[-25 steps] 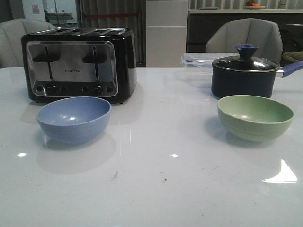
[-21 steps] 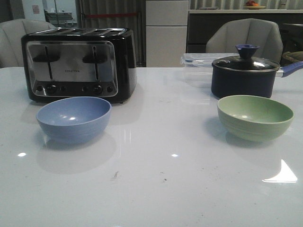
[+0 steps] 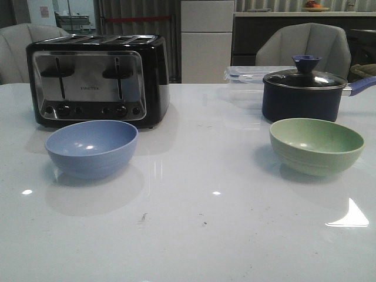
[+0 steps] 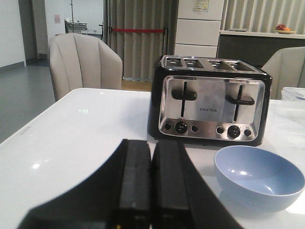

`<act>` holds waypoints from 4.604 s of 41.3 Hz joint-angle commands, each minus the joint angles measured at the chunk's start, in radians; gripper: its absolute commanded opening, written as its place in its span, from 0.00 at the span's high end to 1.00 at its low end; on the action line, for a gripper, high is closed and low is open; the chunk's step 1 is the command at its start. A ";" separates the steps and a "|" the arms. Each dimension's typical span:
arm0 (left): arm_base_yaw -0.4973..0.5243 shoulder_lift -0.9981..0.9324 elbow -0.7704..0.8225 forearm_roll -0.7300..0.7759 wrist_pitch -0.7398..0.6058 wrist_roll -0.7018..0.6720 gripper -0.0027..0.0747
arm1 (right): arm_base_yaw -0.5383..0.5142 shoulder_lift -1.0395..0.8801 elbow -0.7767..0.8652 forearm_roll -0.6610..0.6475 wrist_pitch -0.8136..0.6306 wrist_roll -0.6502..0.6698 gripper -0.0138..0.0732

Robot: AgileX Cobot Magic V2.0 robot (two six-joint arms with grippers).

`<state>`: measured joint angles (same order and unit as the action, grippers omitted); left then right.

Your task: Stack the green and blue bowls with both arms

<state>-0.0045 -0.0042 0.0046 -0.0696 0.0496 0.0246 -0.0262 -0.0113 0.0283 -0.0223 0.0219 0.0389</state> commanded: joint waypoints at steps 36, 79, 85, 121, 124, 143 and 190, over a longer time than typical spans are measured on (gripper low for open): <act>0.001 0.316 -0.692 0.053 0.247 -0.003 0.85 | 0.001 0.301 -0.649 -0.003 0.328 -0.006 0.78; 0.001 0.728 -0.712 0.053 0.501 -0.003 0.39 | 0.001 1.097 -0.708 0.000 0.470 -0.006 0.24; 0.001 0.760 -0.712 0.053 0.500 -0.003 0.35 | 0.001 1.199 -0.780 0.040 0.452 -0.006 0.20; 0.001 0.826 -0.712 0.055 0.500 -0.003 0.40 | 0.001 1.848 -1.391 0.173 0.769 -0.095 0.39; 0.001 0.826 -0.712 0.055 0.500 -0.003 0.40 | 0.001 1.866 -1.408 0.177 0.777 -0.100 0.45; 0.001 0.826 -0.712 0.056 0.497 -0.003 0.40 | 0.023 1.822 -1.420 0.177 0.781 -0.125 0.78; 0.001 0.826 -0.712 0.056 0.492 -0.003 0.40 | 0.531 1.860 -1.420 0.167 0.707 -0.136 0.36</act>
<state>-0.0045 0.8225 -0.6730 -0.0140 0.6178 0.0246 0.5073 1.8983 -1.3597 0.1488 0.7915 -0.0867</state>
